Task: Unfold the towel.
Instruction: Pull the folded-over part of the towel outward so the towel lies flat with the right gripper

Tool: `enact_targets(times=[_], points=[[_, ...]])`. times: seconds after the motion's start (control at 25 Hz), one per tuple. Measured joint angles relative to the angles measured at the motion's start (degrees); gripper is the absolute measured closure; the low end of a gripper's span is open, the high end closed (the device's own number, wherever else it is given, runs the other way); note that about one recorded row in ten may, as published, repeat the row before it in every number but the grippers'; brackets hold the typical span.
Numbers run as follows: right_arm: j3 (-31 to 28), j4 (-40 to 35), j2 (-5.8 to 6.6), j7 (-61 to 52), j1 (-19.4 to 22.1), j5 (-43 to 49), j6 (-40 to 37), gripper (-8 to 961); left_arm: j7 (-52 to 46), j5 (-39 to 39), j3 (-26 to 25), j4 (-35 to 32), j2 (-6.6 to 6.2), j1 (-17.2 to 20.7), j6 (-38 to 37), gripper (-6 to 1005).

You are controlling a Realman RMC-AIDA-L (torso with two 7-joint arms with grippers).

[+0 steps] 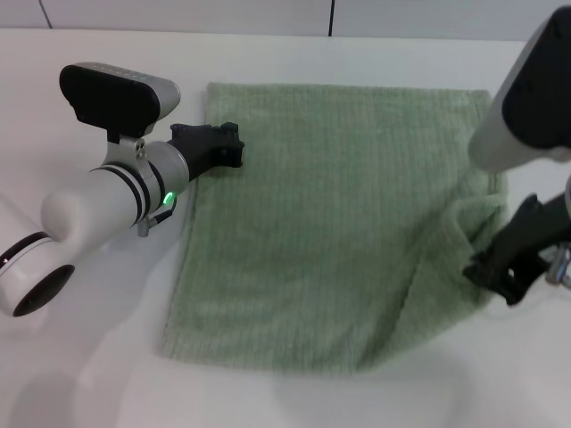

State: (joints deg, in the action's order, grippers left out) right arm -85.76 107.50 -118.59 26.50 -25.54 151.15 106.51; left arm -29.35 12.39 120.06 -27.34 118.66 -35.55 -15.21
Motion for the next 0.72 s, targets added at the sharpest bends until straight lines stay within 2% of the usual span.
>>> enact_targets(times=[0.72], points=[[3.05,0.29,-0.23,-1.65,5.01,2.22,0.66,893,0.00,0.00,0.26,0.00,0.00,0.14,0.00,1000]])
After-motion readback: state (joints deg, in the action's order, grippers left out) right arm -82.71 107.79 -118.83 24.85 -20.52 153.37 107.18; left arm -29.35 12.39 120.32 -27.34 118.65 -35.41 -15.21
